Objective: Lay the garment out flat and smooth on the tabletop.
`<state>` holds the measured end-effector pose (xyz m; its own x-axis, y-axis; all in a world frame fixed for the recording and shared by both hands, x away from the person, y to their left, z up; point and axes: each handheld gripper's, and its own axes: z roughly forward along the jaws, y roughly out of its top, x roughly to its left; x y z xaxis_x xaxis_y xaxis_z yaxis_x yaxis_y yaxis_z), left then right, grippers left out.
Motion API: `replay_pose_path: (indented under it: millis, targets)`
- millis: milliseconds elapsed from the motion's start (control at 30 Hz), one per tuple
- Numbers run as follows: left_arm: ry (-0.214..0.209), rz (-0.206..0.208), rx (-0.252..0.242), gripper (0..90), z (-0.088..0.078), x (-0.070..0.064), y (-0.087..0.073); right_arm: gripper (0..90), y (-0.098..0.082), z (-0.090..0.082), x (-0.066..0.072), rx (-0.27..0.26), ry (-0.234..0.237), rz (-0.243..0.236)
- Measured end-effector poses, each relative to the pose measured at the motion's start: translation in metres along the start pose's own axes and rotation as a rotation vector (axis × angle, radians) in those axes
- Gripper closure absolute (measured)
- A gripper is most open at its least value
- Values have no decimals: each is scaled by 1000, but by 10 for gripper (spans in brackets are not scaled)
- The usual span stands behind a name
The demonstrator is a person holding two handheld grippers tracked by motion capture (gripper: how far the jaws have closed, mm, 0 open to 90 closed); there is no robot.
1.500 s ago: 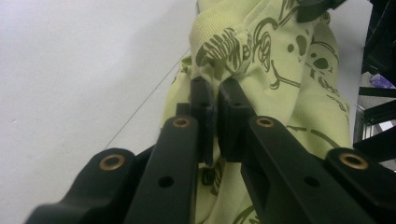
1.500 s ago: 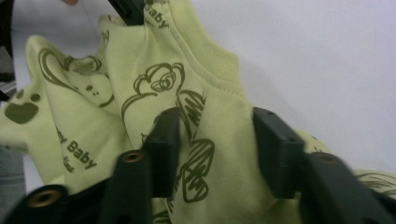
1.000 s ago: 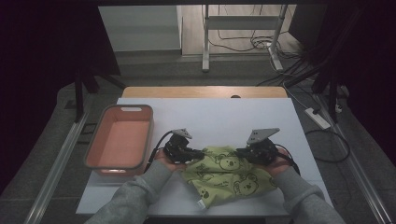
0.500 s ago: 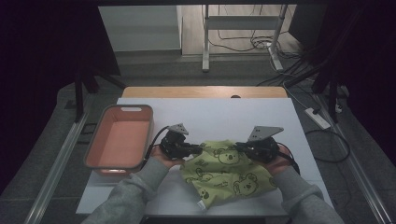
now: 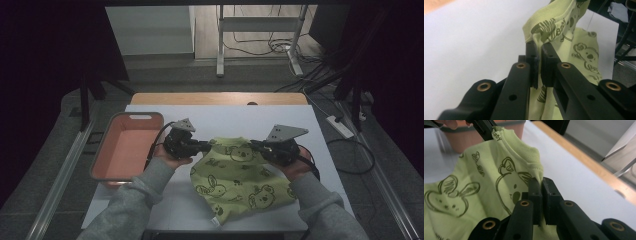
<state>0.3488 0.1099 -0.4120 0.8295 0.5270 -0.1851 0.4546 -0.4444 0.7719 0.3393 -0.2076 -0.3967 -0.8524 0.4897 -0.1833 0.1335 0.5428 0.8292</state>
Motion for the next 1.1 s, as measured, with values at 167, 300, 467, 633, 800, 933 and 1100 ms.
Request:
replay_pose_path:
  millis: [167,300,467,633,800,933,1100]
  targets:
    - [33,18,-26,859,-13,4,13,859,18,-5,-1,-34,-28,-27]
    - [60,28,-44,859,-19,8,20,859,27,-6,-2,-45,-44,-43]
    - [70,36,-45,859,-21,9,21,859,32,-5,-4,-54,-54,-37]
    - [59,40,-35,858,-18,8,16,859,27,-3,-5,-47,-50,-26]
    - [50,45,-40,858,-21,5,16,859,25,-4,-3,-50,-45,-24]
    - [49,60,-45,858,-25,1,18,859,27,-9,-2,-67,-47,-28]
    - [54,63,-45,858,-25,0,19,859,28,-11,-2,-70,-48,-27]
